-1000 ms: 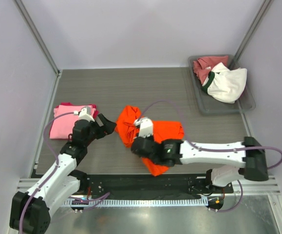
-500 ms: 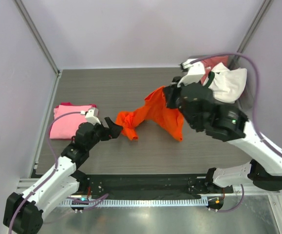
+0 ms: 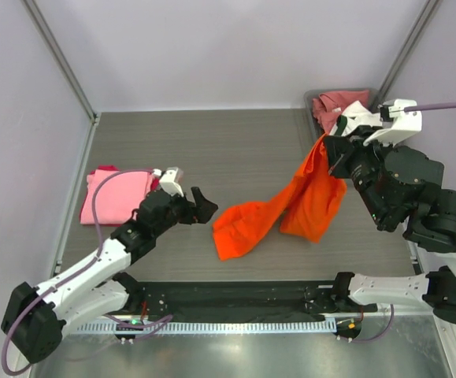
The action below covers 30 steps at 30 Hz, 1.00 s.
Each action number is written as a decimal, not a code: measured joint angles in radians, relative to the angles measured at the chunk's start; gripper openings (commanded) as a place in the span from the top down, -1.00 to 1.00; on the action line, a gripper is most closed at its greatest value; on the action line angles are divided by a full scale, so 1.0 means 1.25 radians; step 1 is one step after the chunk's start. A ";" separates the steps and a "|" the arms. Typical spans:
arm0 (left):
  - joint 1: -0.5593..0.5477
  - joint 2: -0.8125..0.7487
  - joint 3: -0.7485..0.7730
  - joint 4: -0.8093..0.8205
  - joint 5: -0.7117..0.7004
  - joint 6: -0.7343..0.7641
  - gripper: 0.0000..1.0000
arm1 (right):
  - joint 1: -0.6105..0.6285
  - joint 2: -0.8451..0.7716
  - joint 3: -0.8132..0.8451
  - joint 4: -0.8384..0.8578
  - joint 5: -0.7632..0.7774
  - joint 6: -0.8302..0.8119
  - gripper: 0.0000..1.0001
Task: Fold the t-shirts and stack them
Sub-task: Flatten the tshirt out
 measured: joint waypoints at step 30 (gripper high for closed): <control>-0.122 0.289 0.024 0.004 0.100 -0.068 0.05 | 0.000 -0.271 -0.451 -0.094 -0.025 0.241 0.98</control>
